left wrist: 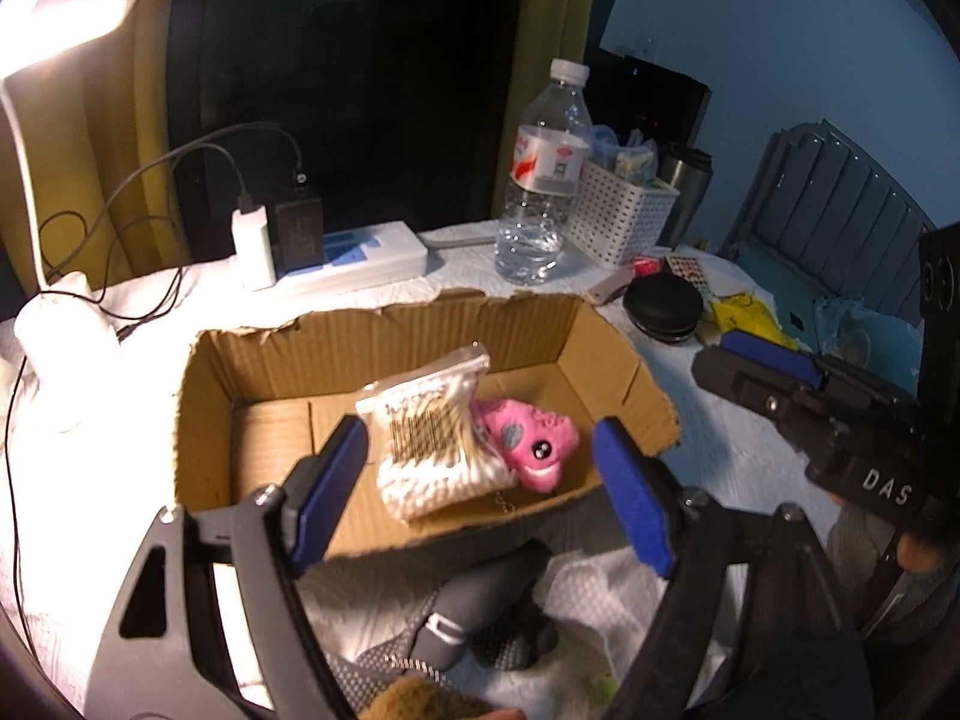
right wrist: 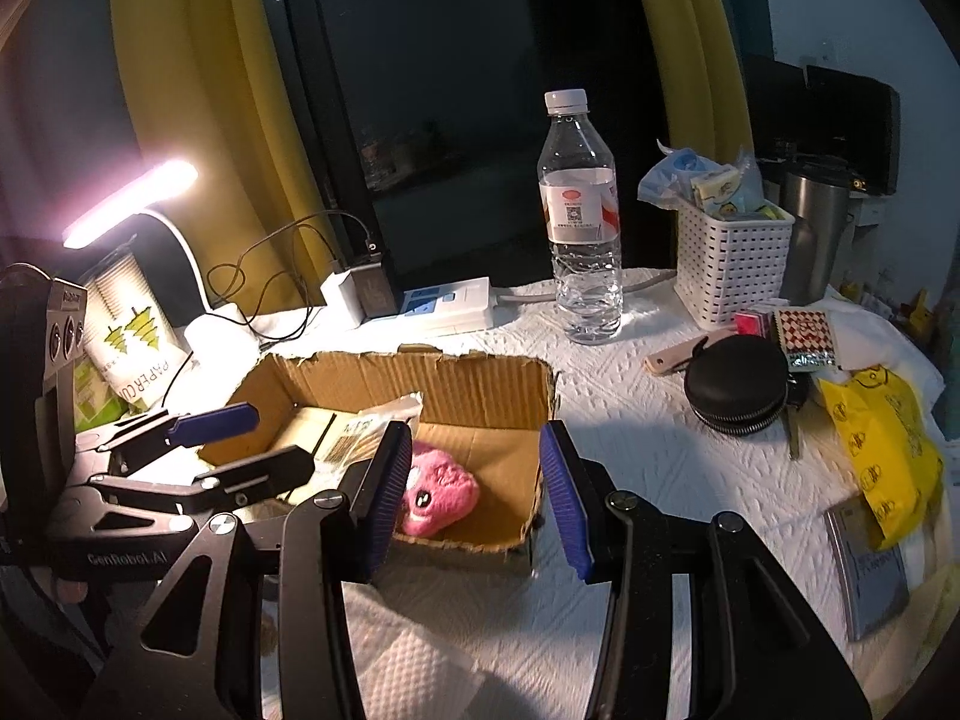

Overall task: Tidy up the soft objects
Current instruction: 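Grasp the white paper towel with the right gripper, then lift the paper towel with the right gripper while the left grasps the white towel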

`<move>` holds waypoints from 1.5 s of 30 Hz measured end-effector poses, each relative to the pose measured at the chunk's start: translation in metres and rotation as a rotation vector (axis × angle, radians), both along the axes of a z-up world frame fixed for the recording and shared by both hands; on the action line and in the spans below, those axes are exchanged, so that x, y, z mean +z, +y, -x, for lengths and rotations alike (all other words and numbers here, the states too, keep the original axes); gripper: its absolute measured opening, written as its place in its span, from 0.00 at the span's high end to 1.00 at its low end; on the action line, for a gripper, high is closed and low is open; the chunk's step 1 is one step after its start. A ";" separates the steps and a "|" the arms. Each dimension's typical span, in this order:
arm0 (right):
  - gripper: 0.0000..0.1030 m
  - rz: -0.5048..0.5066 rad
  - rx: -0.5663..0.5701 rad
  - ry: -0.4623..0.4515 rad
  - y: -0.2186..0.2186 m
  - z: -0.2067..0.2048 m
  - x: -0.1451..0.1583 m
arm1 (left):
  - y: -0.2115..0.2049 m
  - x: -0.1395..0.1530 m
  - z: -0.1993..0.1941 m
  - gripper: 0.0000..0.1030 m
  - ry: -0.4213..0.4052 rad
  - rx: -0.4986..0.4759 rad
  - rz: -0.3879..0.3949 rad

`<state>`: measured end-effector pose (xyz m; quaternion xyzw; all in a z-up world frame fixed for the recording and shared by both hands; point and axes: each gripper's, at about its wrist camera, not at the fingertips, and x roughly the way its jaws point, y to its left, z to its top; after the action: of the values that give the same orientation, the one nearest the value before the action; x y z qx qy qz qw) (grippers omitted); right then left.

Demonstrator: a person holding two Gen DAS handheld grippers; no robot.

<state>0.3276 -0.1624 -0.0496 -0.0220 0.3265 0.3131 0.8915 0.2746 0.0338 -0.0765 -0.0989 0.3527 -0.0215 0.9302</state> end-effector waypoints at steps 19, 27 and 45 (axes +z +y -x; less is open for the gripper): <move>0.40 0.041 0.020 0.041 -0.002 0.067 -0.021 | 0.000 -0.001 0.070 0.23 -0.037 0.012 -0.001; 0.40 0.065 0.043 0.074 0.005 0.087 -0.041 | 0.004 -0.015 0.093 0.22 -0.024 0.016 0.006; 0.94 0.117 0.076 0.037 0.010 0.106 -0.056 | -0.004 -0.027 0.111 0.21 -0.007 0.004 0.004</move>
<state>0.2214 -0.1521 -0.1056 -0.0806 0.3598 0.3274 0.8700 0.1632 0.0294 -0.1035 -0.1013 0.3491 -0.0204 0.9314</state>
